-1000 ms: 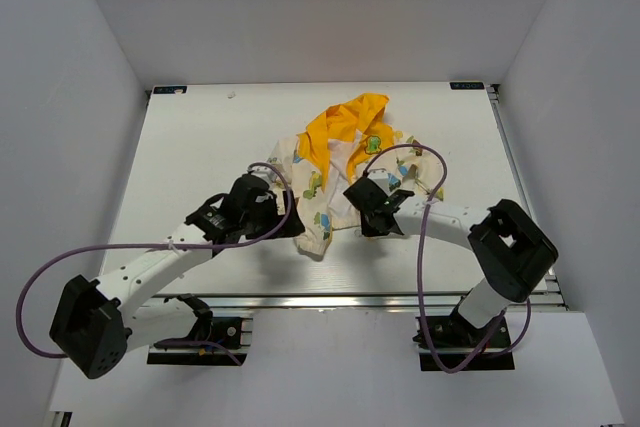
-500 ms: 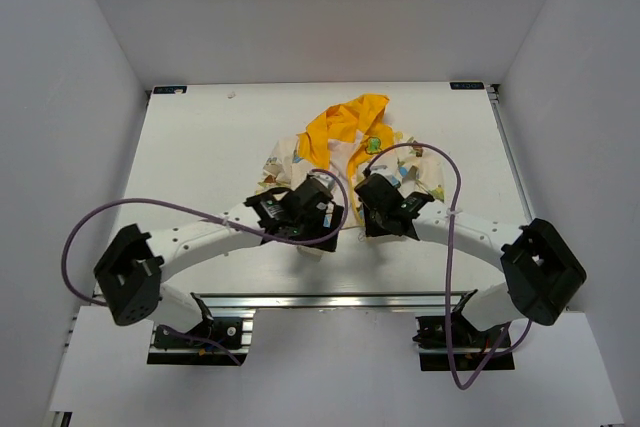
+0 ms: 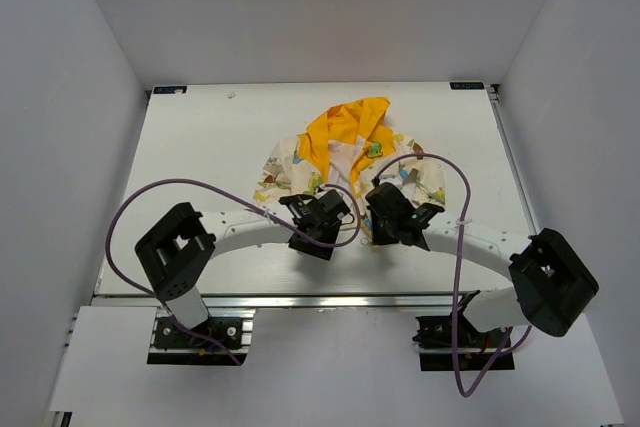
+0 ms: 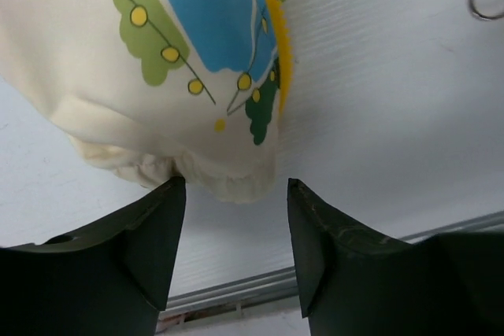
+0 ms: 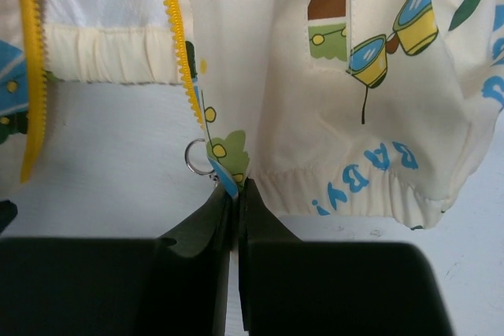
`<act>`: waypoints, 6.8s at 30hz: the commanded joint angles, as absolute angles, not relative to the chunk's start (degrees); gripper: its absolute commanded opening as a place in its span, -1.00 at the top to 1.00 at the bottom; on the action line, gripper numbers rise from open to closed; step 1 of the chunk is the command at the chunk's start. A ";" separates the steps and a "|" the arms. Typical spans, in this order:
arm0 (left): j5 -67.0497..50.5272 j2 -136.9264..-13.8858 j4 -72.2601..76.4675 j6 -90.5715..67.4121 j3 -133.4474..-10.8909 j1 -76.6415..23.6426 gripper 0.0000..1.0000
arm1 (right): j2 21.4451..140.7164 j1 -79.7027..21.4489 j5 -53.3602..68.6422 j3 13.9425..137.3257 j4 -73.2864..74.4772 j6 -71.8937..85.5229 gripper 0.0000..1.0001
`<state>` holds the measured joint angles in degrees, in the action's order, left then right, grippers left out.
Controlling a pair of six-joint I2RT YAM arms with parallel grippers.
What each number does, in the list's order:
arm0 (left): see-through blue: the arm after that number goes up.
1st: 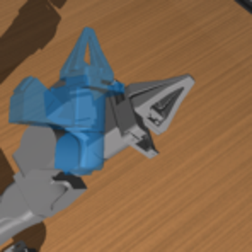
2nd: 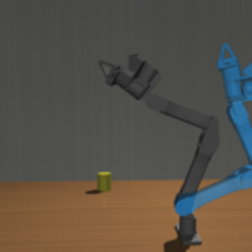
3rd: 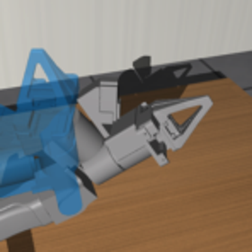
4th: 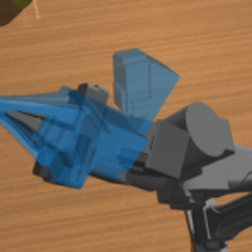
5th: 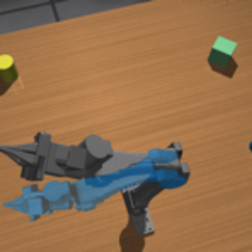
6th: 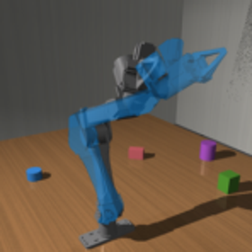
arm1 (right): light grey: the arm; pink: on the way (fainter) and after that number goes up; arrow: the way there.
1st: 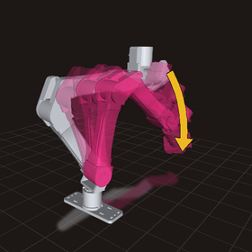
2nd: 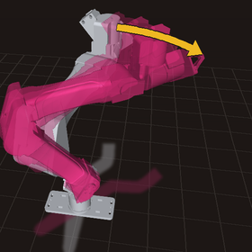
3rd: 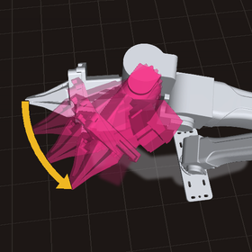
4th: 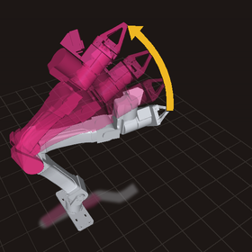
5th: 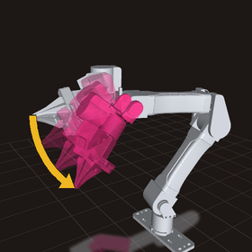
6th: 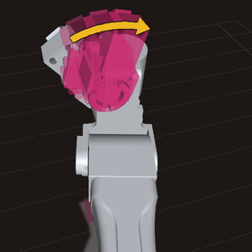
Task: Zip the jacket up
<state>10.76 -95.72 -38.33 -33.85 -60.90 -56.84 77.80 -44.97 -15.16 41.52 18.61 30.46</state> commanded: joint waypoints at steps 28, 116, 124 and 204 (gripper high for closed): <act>11.69 -96.86 -36.56 -34.19 -65.13 -57.04 -0.04 | 71.98 -44.21 -10.11 35.86 13.62 29.53 1.00; 21.09 -75.19 -17.16 -34.47 -55.12 -56.87 1.00 | 55.99 -43.33 -4.13 34.81 -1.73 23.91 1.00; 18.46 -65.66 -10.38 -30.15 -53.61 -56.87 1.00 | 50.98 -43.15 -0.44 32.17 -19.50 22.41 1.00; 21.02 -68.73 -8.01 -25.93 -59.68 -55.29 1.00 | 41.84 -43.07 -10.82 24.35 -30.77 28.75 1.00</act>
<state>19.51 -68.53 -12.08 -25.91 -57.71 -56.45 44.21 -43.13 -15.99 25.02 -29.71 29.69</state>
